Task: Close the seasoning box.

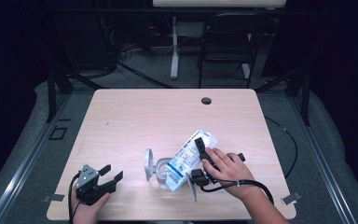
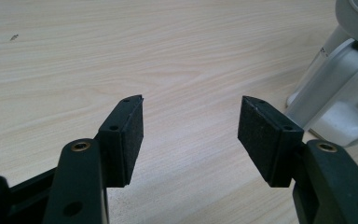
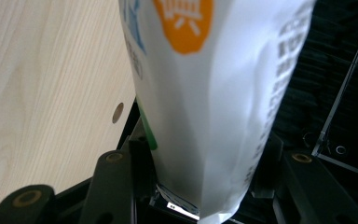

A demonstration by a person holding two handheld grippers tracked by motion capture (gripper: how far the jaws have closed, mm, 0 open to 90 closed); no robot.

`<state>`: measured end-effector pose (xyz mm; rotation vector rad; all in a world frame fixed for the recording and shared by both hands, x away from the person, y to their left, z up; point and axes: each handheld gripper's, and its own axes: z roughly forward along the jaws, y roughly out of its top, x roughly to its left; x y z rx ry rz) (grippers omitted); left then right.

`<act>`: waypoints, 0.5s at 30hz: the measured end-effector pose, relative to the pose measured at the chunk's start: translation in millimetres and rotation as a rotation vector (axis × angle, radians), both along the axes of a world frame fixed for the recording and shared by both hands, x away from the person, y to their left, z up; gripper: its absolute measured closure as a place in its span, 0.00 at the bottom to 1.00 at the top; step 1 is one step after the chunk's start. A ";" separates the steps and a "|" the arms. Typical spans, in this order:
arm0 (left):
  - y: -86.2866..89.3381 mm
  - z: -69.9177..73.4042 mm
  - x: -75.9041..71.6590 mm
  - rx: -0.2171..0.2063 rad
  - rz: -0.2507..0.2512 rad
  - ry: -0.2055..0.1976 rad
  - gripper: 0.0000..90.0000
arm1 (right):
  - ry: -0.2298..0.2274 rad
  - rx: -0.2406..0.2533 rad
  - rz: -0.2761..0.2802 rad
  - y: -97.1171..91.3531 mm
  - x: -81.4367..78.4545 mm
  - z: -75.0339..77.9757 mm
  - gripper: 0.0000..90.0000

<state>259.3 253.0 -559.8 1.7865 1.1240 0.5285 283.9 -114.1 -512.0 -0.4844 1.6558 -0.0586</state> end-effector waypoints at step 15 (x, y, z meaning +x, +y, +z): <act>-0.1 0.0 0.1 0.002 -0.001 0.000 0.45 | 0.000 -0.002 -0.002 0.0 -0.5 1.0 0.61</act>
